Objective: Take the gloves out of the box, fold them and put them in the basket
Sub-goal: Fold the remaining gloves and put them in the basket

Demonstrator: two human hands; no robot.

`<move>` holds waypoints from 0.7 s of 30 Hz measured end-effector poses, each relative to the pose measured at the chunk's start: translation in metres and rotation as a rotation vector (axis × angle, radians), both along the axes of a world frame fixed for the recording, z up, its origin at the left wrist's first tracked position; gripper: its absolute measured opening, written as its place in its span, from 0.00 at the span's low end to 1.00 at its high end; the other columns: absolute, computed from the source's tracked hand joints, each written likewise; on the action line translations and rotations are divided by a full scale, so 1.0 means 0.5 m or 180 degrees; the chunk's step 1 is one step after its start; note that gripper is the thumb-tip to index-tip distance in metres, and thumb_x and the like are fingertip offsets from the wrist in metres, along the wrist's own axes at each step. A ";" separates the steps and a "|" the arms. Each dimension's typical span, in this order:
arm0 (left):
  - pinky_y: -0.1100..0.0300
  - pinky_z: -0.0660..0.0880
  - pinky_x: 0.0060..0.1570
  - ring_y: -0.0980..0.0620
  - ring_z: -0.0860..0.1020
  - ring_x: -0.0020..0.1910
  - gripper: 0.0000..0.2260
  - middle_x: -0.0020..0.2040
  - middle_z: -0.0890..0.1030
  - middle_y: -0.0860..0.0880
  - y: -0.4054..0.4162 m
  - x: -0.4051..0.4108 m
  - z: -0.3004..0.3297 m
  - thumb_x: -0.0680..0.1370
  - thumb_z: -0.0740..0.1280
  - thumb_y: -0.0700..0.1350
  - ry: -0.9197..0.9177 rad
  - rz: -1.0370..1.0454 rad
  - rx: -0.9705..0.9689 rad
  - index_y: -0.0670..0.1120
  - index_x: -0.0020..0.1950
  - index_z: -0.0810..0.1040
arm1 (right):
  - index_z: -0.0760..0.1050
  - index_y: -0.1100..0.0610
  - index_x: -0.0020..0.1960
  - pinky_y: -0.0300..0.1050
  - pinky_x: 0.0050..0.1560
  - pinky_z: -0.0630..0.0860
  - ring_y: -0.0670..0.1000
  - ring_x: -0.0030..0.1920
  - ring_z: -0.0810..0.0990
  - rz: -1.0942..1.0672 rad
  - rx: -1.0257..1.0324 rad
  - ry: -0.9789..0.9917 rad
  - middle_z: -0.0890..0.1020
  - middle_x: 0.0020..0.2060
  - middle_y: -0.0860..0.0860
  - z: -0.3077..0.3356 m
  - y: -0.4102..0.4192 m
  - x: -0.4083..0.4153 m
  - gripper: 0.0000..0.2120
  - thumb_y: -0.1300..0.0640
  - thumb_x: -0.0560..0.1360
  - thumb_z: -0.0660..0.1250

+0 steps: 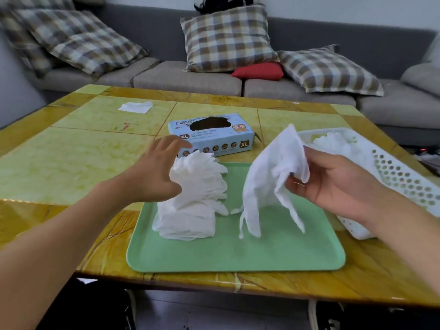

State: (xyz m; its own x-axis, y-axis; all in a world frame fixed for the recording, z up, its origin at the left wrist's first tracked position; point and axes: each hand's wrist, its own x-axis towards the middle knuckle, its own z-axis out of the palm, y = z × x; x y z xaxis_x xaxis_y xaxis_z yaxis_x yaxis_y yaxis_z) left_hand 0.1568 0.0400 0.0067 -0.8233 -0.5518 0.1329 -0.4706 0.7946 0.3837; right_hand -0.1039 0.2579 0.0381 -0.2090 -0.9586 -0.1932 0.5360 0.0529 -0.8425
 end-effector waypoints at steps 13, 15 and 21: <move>0.60 0.81 0.45 0.50 0.83 0.47 0.10 0.51 0.86 0.45 0.211 -0.201 0.091 0.82 0.65 0.44 0.2170 -0.0080 0.3040 0.43 0.58 0.83 | 0.76 0.65 0.66 0.49 0.57 0.82 0.60 0.56 0.85 0.0254 -0.0278 0.0303 0.83 0.58 0.63 0.027 0.020 0.029 0.18 0.67 0.79 0.57; 0.56 0.82 0.47 0.47 0.85 0.49 0.13 0.52 0.86 0.45 0.203 -0.199 0.088 0.84 0.62 0.47 0.2252 0.0194 0.3740 0.43 0.60 0.82 | 0.79 0.60 0.62 0.45 0.46 0.83 0.57 0.49 0.86 -0.0315 -0.0104 0.1946 0.86 0.51 0.58 0.038 0.022 0.008 0.13 0.64 0.78 0.68; 0.50 0.78 0.61 0.48 0.83 0.58 0.19 0.60 0.84 0.46 0.182 -0.180 0.095 0.80 0.62 0.52 0.1862 -0.0139 0.4490 0.45 0.66 0.79 | 0.79 0.51 0.65 0.47 0.60 0.79 0.50 0.60 0.83 0.0294 0.0123 0.2045 0.84 0.60 0.51 0.046 -0.014 0.010 0.27 0.54 0.66 0.78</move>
